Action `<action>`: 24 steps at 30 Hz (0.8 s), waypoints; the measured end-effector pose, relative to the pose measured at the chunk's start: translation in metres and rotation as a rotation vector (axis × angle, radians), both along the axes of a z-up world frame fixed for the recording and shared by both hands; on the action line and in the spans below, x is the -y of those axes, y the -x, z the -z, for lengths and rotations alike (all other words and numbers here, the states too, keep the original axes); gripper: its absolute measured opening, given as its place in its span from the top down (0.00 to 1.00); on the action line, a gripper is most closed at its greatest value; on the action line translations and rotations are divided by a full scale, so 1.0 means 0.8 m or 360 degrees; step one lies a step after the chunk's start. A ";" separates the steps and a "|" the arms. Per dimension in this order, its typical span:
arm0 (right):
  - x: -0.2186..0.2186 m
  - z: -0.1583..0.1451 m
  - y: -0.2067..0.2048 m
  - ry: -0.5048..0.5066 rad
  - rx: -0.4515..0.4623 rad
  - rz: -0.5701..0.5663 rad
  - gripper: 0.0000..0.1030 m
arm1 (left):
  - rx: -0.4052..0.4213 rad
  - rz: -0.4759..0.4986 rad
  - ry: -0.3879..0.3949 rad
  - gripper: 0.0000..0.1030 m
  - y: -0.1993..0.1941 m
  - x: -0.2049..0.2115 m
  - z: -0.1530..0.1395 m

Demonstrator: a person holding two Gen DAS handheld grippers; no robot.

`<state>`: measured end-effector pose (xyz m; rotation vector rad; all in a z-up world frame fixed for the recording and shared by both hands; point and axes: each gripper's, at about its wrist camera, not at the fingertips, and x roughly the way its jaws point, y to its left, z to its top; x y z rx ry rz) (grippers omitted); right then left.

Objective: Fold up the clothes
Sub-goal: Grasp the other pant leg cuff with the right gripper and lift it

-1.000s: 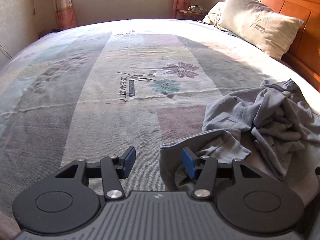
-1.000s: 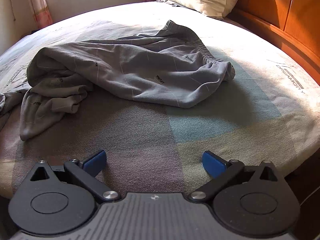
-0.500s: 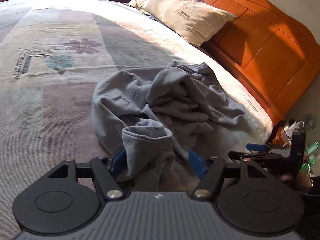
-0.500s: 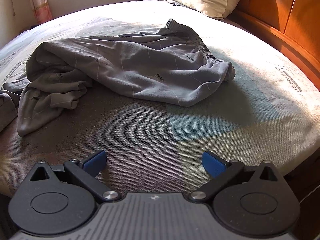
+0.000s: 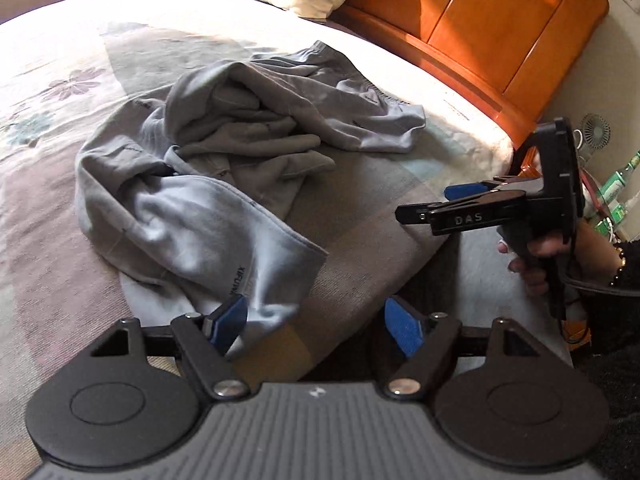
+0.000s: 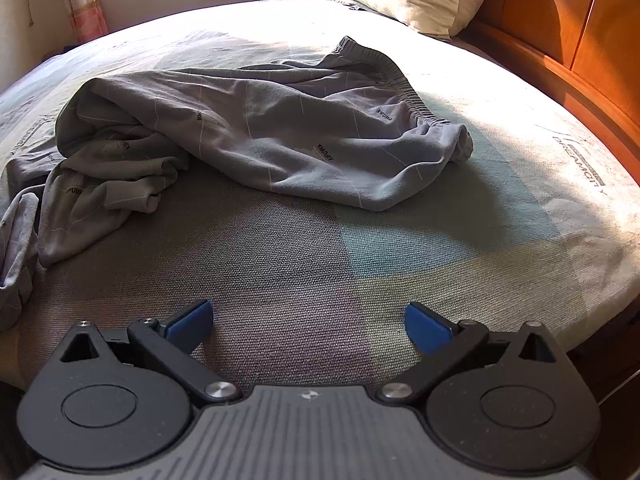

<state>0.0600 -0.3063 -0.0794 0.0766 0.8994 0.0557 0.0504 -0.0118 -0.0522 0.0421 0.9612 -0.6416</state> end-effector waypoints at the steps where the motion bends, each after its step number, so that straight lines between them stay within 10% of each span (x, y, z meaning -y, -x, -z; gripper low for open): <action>1: 0.000 -0.004 0.001 -0.0033 -0.0010 -0.0012 0.00 | 0.0014 -0.0042 -0.0043 0.26 0.002 -0.005 -0.003; 12: -0.110 -0.074 -0.012 -0.0628 0.0141 -0.0927 0.00 | 0.0062 -0.0389 -0.0324 0.25 0.016 -0.073 -0.010; 24: -0.205 -0.029 -0.041 -0.0758 -0.0283 -0.1264 0.00 | 0.0113 -0.0572 -0.0298 0.23 0.051 -0.140 -0.011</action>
